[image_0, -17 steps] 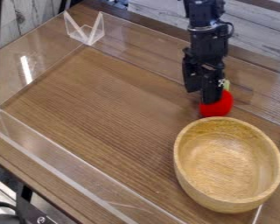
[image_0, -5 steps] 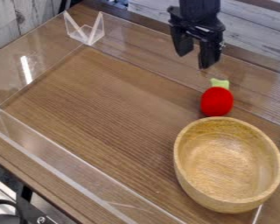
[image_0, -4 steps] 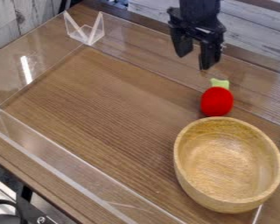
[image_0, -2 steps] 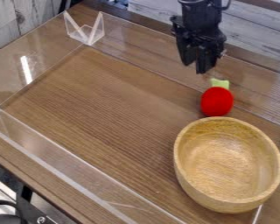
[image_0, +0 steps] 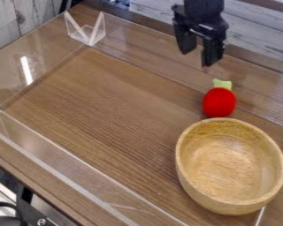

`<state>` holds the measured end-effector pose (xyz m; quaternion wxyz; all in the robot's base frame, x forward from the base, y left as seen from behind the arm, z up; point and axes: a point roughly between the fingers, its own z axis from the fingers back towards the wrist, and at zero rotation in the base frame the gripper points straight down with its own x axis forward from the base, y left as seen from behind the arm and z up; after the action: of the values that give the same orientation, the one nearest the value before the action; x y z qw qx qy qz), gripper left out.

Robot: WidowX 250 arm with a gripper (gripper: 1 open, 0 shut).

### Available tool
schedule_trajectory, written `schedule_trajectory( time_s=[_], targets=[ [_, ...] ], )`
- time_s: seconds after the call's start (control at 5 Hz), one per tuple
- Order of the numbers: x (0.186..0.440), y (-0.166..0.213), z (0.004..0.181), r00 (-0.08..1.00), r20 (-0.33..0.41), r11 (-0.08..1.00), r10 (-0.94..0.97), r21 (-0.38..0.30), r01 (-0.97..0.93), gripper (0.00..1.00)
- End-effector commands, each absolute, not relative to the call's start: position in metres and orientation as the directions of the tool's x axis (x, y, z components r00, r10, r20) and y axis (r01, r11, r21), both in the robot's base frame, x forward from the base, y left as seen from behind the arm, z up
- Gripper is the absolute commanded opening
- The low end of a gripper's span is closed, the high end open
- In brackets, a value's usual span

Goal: Move the red object to the right side of the table

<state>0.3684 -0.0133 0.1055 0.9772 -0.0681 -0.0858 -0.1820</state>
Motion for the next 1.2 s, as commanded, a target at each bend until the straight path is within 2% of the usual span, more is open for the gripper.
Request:
schedule_trajectory(
  time_s=[0.0, 0.2, 0.6, 1.0],
  targets=[
    [0.374, -0.01, 0.135, 0.87, 0.291, 0.902, -0.397, -0.05, 0.428, 1.0],
    [0.37, -0.004, 0.126, 0.852, 0.288, 0.882, -0.436, -0.049, 0.468, 1.0],
    [0.37, -0.014, 0.127, 0.865, 0.312, 0.907, -0.393, -0.02, 0.42, 1.0],
    [0.371, -0.016, 0.115, 0.88, 0.321, 0.927, -0.35, -0.013, 0.374, 1.0]
  ],
)
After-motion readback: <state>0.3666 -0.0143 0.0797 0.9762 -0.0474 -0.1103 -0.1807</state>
